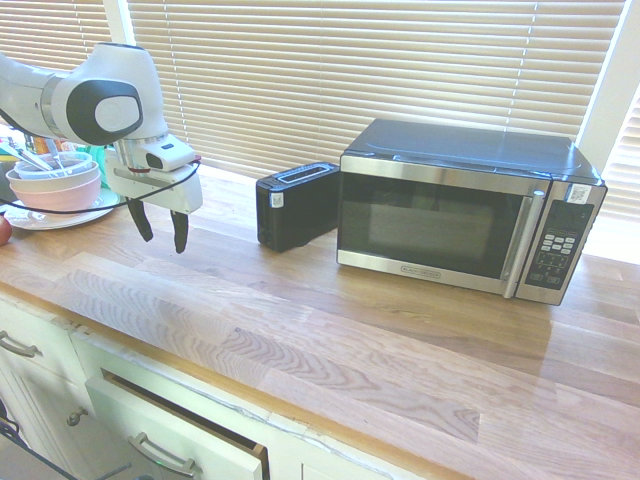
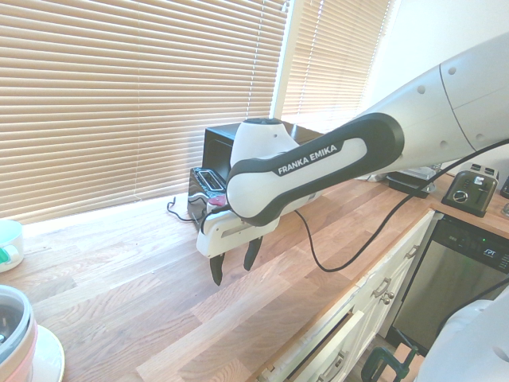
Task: Press the toaster
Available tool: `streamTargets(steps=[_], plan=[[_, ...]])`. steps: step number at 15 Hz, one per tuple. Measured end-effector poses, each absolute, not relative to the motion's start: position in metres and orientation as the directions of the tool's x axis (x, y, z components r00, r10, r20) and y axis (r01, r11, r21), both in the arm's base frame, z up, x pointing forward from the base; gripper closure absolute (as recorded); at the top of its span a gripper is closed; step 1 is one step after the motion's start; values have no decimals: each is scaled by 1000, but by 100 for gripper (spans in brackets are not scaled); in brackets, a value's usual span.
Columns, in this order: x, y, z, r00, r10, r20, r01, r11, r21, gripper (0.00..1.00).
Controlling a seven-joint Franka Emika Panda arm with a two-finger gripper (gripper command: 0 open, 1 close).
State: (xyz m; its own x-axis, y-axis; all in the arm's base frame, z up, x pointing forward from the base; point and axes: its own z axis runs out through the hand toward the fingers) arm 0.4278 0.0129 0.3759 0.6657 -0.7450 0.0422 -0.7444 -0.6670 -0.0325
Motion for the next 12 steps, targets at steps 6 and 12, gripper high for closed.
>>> streamTargets(steps=[6, 12], plan=[[432, 11, 381, 668, -738, 90, -736, -674, -66, 0], [459, -16, 419, 598, -755, 268, -746, -647, -157, 0]])
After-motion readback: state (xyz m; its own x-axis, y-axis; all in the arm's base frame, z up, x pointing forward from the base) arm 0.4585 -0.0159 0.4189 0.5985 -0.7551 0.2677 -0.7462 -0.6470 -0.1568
